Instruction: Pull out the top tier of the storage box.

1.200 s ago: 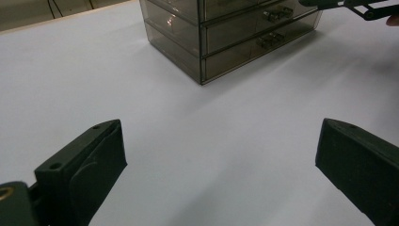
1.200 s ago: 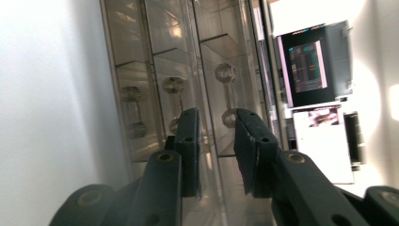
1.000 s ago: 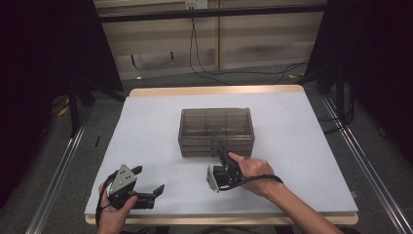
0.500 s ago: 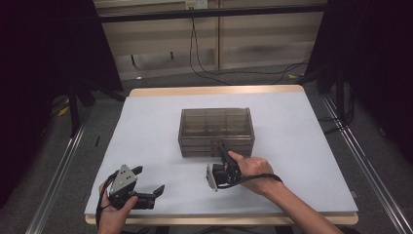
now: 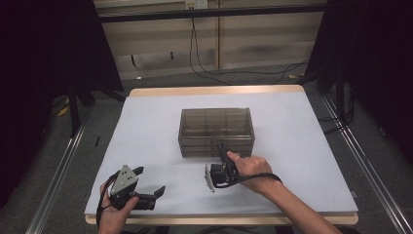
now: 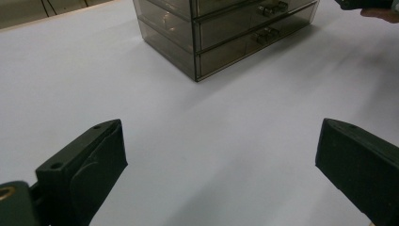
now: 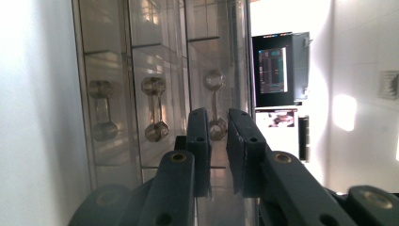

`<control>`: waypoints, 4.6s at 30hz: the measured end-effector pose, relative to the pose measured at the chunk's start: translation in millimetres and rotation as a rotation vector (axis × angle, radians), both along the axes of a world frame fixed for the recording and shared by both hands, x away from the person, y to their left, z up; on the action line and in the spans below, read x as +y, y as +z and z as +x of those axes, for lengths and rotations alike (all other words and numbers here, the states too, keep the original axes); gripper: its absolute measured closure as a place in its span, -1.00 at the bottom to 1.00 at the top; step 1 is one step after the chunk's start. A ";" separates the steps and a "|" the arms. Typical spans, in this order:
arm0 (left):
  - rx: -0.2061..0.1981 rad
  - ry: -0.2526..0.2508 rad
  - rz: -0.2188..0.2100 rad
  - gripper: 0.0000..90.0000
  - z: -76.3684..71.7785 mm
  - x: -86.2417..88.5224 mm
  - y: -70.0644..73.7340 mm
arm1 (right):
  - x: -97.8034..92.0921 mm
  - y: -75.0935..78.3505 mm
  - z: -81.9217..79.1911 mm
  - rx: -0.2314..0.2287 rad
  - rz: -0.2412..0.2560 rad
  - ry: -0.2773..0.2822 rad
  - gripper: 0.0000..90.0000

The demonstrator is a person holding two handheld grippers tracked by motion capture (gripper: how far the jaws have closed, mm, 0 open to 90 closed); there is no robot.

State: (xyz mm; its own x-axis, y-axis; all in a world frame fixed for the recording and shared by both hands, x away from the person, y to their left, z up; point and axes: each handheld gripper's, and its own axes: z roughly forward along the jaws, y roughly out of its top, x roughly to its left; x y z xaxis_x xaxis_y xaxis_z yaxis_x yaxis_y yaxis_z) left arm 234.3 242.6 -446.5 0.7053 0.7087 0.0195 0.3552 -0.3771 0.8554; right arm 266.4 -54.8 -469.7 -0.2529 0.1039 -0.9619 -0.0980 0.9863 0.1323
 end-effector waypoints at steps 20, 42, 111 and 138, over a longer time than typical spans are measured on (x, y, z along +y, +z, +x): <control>-0.003 -0.001 0.000 -0.95 -0.2 0.8 0.8 | 4.9 -9.4 -2.0 -0.074 -0.038 -0.033 0.82; -0.010 0.010 0.004 -0.96 0.2 2.2 1.0 | 6.0 -5.9 -12.5 -0.050 -0.012 -0.043 0.82; -0.008 0.013 -0.004 -0.96 0.2 2.3 0.8 | -50.1 53.6 -1.0 0.667 0.642 0.162 0.43; 0.002 0.008 -0.003 -0.96 0.8 1.7 0.0 | -60.0 89.5 55.1 0.993 0.711 0.221 0.38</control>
